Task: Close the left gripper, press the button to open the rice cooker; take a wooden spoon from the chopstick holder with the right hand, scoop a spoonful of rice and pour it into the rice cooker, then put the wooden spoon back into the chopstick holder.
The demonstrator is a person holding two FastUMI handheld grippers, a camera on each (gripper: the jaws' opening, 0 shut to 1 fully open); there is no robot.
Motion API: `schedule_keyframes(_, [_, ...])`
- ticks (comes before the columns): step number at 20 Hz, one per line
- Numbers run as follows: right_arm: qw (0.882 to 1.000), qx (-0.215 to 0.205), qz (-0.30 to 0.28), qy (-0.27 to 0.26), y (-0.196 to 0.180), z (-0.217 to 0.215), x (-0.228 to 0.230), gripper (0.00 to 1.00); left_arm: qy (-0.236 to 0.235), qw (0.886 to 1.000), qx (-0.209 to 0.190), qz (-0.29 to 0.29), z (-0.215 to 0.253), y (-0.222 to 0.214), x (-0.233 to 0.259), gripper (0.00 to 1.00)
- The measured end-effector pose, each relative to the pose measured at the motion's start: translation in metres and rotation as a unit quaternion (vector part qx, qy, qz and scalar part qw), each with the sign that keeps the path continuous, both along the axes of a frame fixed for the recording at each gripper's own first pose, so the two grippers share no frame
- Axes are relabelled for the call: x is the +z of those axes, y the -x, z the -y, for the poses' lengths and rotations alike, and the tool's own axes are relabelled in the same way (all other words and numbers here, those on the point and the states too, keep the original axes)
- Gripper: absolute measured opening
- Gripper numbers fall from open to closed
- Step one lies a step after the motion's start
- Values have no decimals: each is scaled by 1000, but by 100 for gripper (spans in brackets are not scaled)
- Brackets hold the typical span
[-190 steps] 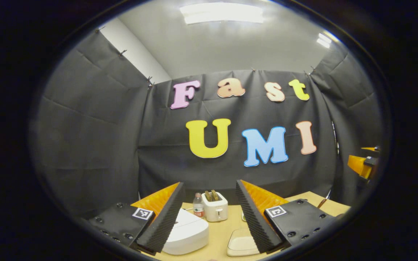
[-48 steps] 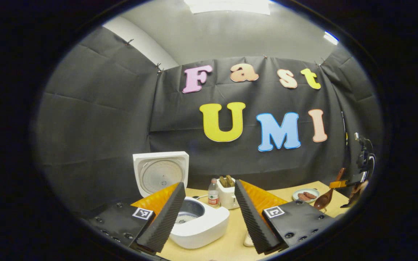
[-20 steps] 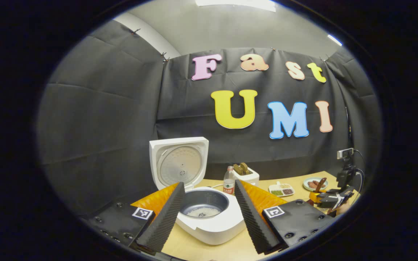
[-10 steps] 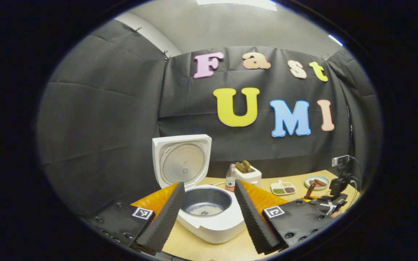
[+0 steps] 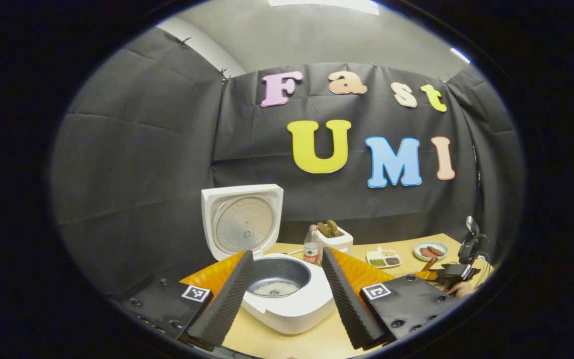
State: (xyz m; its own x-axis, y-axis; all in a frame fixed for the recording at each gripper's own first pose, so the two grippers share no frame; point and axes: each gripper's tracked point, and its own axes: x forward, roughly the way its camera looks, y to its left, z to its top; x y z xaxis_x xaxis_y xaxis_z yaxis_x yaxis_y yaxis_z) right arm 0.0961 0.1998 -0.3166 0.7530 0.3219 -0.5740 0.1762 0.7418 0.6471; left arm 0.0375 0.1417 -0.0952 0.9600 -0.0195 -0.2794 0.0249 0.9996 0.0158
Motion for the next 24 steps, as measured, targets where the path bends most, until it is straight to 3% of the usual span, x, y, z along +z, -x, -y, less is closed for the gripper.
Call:
schedule_keyframes(5, [992, -46, -29, -117, 2, 12, 10, 11, -19, 1000, -18, 6, 17, 0, 10, 93])
schedule_keyframes(13, [971, -48, -20, -234, -11, 7, 66, 11, 2, 999, -27, 17, 35, 7, 18, 95])
schedule_keyframes(19, [971, -3, 1, -240, -30, -22, 112, 10, 18, 999, -6, 38, 15, 20, 29, 95])
schedule_keyframes(24, [969, 50, 25, -241, -40, -74, 151, 10, 20, 999, 24, 40, -14, 37, 26, 95])
